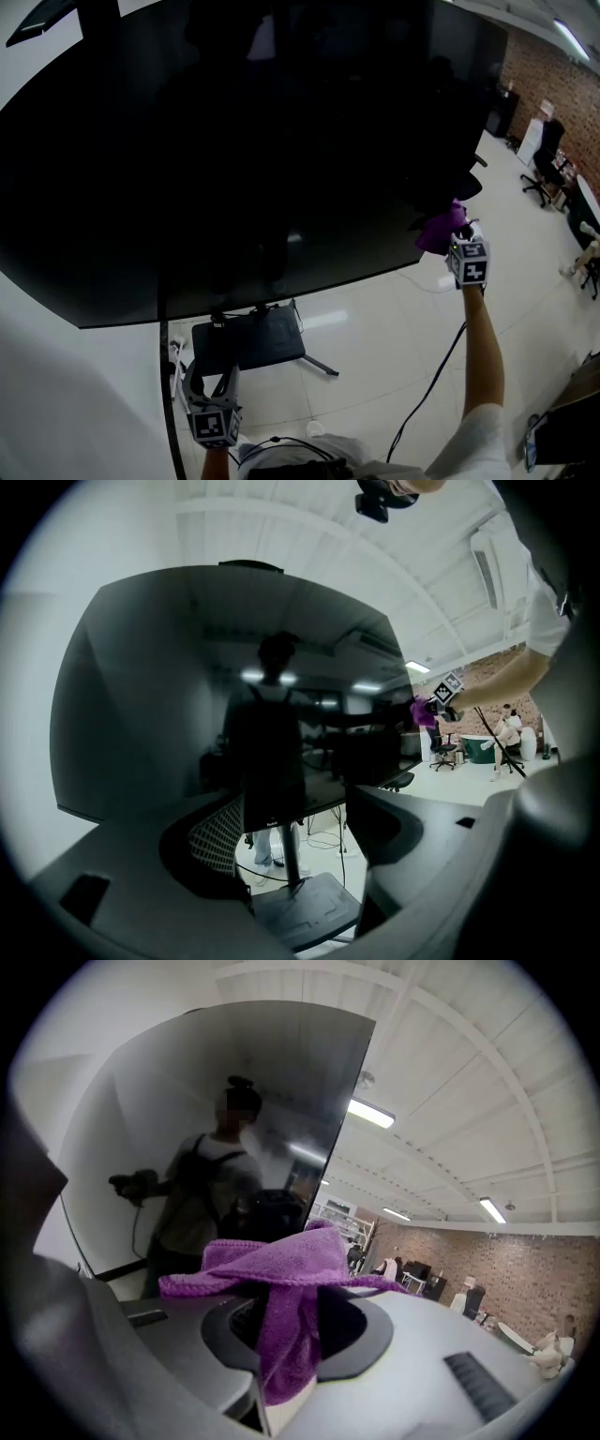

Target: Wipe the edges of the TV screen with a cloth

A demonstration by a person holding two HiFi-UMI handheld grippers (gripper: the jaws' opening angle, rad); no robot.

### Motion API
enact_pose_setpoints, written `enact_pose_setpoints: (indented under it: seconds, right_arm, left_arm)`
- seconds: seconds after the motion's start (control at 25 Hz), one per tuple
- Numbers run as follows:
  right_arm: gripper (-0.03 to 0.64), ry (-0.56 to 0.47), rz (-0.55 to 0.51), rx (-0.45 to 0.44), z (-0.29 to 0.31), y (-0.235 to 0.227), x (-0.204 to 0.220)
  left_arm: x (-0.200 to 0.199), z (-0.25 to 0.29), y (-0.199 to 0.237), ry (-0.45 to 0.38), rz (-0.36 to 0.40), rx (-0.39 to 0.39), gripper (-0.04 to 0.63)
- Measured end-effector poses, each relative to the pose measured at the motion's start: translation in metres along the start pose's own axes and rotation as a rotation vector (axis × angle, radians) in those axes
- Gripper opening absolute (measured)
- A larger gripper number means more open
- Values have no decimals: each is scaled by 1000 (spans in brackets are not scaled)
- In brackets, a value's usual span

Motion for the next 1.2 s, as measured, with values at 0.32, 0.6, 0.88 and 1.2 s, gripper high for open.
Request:
enact_pose_setpoints:
  seconds: [0.32, 0.6, 0.88, 1.2]
  right_arm:
    - [95, 217, 39, -72, 11, 48, 94]
    - [94, 420, 235, -58, 21, 88, 189]
    - [94, 455, 352, 10, 20, 103, 207]
    - [92, 456, 420, -60, 0, 143, 197]
  left_arm:
    - [0, 0, 3, -6, 16, 1, 321]
    - [4, -7, 13, 19, 27, -24, 321]
    - [8, -17, 24, 39, 49, -44, 321]
    - [3, -34, 39, 36, 34, -46, 321]
Point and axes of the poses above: the fingertips, and each gripper's own axes: z forward along the fingers, y to its left, x out of its underside, the point moved 6 cm from there along -z, backward along the fingers, and after that the axes turned 12 degrees about x, right-handed, at the moved point
